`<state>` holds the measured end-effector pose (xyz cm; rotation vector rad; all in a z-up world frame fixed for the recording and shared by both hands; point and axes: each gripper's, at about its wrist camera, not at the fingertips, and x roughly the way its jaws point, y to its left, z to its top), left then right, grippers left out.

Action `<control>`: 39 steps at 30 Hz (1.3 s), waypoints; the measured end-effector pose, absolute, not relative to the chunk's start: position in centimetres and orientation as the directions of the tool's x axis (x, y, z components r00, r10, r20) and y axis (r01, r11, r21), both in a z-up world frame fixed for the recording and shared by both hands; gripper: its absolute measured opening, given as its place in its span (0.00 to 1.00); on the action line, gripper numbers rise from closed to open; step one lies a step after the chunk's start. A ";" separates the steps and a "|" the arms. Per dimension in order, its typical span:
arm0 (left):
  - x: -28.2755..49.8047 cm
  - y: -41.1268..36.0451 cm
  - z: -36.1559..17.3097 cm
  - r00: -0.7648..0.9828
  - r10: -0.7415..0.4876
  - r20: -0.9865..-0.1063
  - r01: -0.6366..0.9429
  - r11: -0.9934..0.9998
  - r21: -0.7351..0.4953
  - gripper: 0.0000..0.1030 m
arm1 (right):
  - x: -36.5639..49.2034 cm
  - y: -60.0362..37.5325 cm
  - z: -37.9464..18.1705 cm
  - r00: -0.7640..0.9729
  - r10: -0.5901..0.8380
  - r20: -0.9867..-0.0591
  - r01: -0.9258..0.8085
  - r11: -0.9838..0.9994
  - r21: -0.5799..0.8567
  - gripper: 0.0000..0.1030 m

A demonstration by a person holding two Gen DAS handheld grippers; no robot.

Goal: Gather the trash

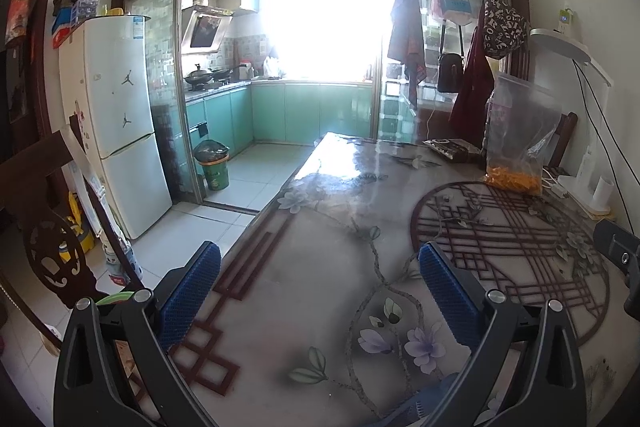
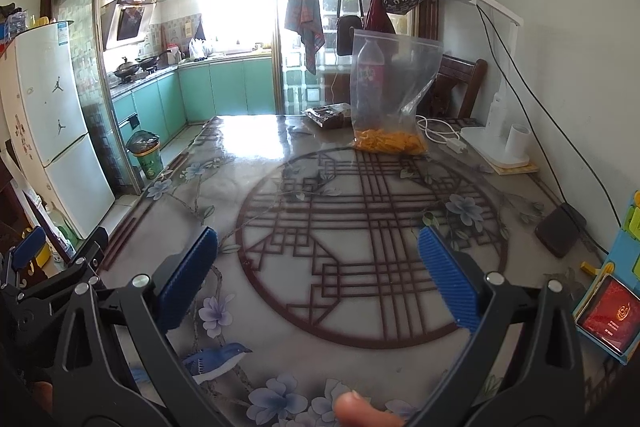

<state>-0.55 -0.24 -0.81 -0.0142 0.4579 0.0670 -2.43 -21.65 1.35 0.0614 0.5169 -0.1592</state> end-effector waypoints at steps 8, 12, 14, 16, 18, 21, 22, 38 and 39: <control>-0.3 0.0 -0.8 0.889 0.066 -0.453 -0.071 0.997 0.006 0.93 | -2.2 -21.4 1.1 0.852 -0.137 -0.506 0.163 0.987 0.008 0.96; -0.3 0.1 -0.9 0.885 0.075 -0.459 -0.078 0.997 0.011 0.93 | -2.3 -21.4 1.1 0.852 -0.140 -0.505 0.167 0.986 0.008 0.96; -0.2 0.3 -0.9 0.883 0.071 -0.465 -0.079 0.997 0.003 0.93 | -2.3 -21.4 1.1 0.851 -0.140 -0.505 0.167 0.986 0.007 0.96; -0.1 0.3 -1.0 0.880 0.069 -0.469 -0.078 0.997 0.001 0.93 | -2.2 -21.4 1.1 0.851 -0.142 -0.506 0.167 0.986 0.004 0.96; -0.1 0.3 -1.0 0.880 0.069 -0.471 -0.077 0.997 0.003 0.93 | -2.2 -21.4 1.0 0.850 -0.143 -0.507 0.168 0.986 0.004 0.96; -0.1 0.3 -1.1 0.880 0.068 -0.471 -0.074 0.997 0.006 0.93 | -2.2 -21.4 1.0 0.851 -0.143 -0.506 0.169 0.986 0.005 0.96; -0.1 0.3 -1.1 0.879 0.068 -0.471 -0.074 0.997 0.007 0.93 | -2.3 -21.4 1.0 0.850 -0.144 -0.506 0.170 0.985 0.005 0.96; -0.1 0.3 -1.1 0.877 0.069 -0.476 -0.074 0.997 0.008 0.93 | -2.4 -21.5 0.8 0.848 -0.146 -0.510 0.173 0.985 0.005 0.96; -0.1 0.3 -1.1 0.877 0.069 -0.476 -0.074 0.997 0.008 0.93 | -2.4 -21.5 0.8 0.847 -0.146 -0.511 0.173 0.985 0.005 0.96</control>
